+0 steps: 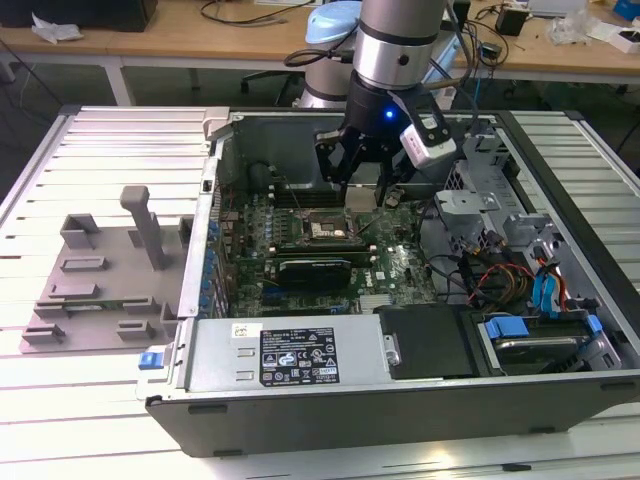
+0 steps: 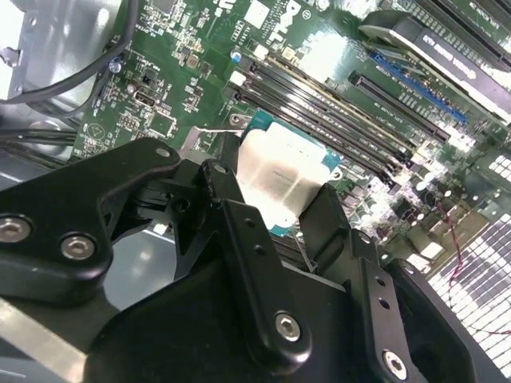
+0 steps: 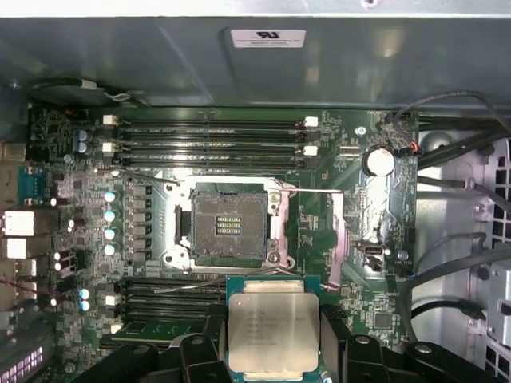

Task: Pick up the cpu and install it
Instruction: 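Place the cpu into insertion slot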

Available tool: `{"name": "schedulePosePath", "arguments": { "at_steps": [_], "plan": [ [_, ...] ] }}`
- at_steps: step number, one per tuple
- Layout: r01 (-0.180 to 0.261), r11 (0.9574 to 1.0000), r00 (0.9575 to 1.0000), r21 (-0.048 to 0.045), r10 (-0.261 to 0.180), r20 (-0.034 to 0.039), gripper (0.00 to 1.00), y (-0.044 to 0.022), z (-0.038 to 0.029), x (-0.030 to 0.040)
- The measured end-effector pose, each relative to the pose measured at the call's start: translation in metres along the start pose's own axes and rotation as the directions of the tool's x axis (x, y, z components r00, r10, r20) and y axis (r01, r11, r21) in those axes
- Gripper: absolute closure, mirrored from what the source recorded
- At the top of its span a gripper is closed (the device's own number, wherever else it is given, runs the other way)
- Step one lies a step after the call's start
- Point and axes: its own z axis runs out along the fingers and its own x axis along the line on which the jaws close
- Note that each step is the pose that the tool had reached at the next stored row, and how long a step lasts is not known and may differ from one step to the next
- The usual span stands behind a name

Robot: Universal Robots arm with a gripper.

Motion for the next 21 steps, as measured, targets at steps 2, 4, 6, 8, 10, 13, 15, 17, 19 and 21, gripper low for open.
{"name": "schedulePosePath", "arguments": {
  "at_steps": [2,4,6,8,10,13,15,17,19,21],
  "plan": [
    [-0.036,0.9994,0.9994,-0.0013,0.036,-0.0010,0.45,0.0000,0.0000,0.0000],
    [-0.079,0.9969,0.9969,-0.0027,0.079,-0.0024,0.45,0.0000,0.0000,0.0000],
    [-0.114,0.9934,0.9934,-0.0039,0.114,-0.0035,0.45,0.0000,0.0000,0.0000],
    [-0.145,0.9894,0.9894,-0.0049,0.145,-0.0046,0.45,0.0000,0.0001,0.0000],
    [-0.188,0.9822,0.9822,-0.0062,0.188,-0.0061,0.45,0.0000,0.0000,0.0000],
    [-0.235,0.9719,0.9720,-0.0076,0.235,-0.0079,0.45,0.0000,0.0001,0.0000],
    [-0.253,0.9674,0.9675,-0.0080,0.253,-0.0085,0.45,0.0000,0.0001,0.0000],
    [-0.272,0.9623,0.9623,-0.0086,0.272,-0.0092,0.45,0.0000,0.0002,0.0000],
    [-0.298,0.9546,0.9546,-0.0093,0.298,-0.0103,0.45,0.0000,0.0002,0.0000],
    [-0.330,0.9440,0.9440,-0.0102,0.330,-0.0116,0.45,0.0000,0.0002,0.0000]
  ]
}}
